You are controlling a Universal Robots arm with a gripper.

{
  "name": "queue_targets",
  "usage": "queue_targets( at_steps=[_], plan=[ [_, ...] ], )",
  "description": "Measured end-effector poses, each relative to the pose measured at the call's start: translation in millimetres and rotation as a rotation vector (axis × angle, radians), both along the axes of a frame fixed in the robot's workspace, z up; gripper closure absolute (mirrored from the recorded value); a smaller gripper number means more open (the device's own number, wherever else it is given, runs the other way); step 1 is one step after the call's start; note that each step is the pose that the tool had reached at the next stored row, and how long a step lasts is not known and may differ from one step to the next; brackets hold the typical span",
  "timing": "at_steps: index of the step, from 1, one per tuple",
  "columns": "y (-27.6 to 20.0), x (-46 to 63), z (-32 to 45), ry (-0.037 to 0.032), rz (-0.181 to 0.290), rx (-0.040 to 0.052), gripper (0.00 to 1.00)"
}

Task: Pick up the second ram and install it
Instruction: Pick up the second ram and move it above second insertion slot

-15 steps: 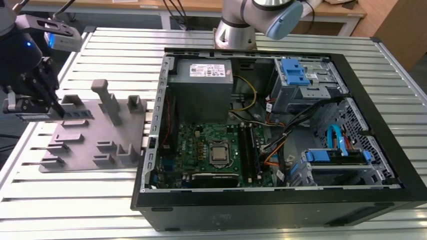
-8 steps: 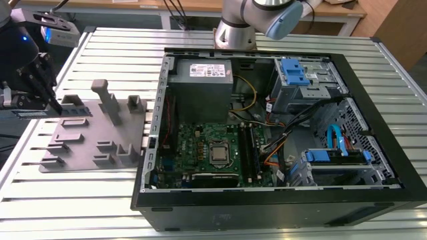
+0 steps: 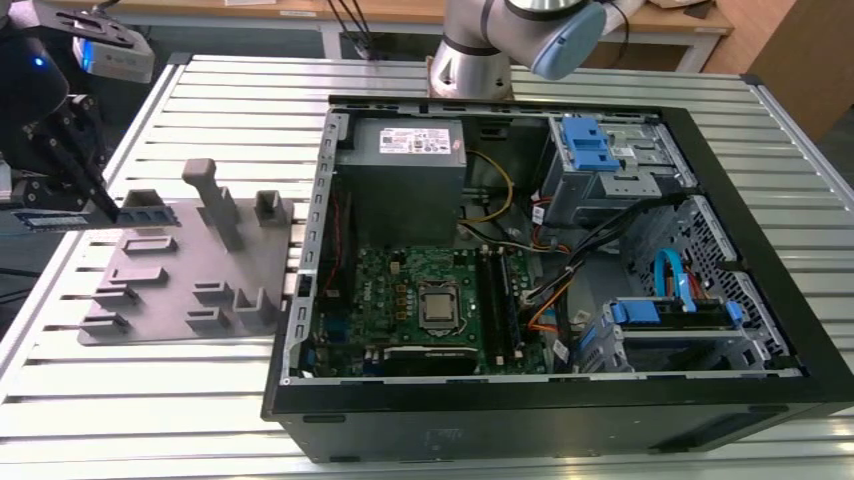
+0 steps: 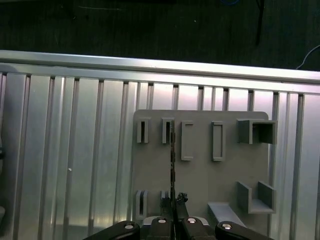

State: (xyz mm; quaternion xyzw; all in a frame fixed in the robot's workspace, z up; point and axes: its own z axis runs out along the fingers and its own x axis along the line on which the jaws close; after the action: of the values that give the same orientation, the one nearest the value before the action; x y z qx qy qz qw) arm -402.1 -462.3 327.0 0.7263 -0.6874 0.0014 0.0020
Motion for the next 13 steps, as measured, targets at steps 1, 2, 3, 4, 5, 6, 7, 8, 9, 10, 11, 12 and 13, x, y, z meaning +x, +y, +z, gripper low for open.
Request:
queue_targets(
  at_steps=[1, 2, 3, 4, 5, 6, 7, 8, 9, 10, 11, 12, 13],
  plan=[
    [0.0, 0.0, 1.2, -0.0001, 0.0, 0.0001, 0.86],
    [0.0, 0.0, 2.5, -0.0001, 0.0, 0.0001, 0.86],
    [0.0, 0.0, 3.8, -0.0002, 0.0, 0.0001, 0.86],
    [0.0, 0.0, 5.1, -0.0001, 0.0, 0.0001, 0.86],
    [0.0, 0.0, 6.3, -0.0001, 0.0, 0.0001, 0.86],
    [0.0, 0.0, 7.5, -0.0001, 0.0, 0.0001, 0.86],
    [0.0, 0.0, 8.8, -0.0001, 0.0, 0.0001, 0.86],
    [0.0, 0.0, 10.1, -0.0001, 0.0, 0.0001, 0.86],
    [0.0, 0.0, 11.6, -0.0001, 0.0, 0.0001, 0.86],
    [0.0, 0.0, 13.3, -0.0002, 0.0, 0.0001, 0.86],
    [0.0, 0.0, 15.1, -0.0001, 0.0, 0.0001, 0.86],
    [0.0, 0.0, 16.7, -0.0001, 0.0, 0.0001, 0.86],
    [0.0, 0.0, 18.3, -0.0001, 0.0, 0.0001, 0.86]
  ],
)
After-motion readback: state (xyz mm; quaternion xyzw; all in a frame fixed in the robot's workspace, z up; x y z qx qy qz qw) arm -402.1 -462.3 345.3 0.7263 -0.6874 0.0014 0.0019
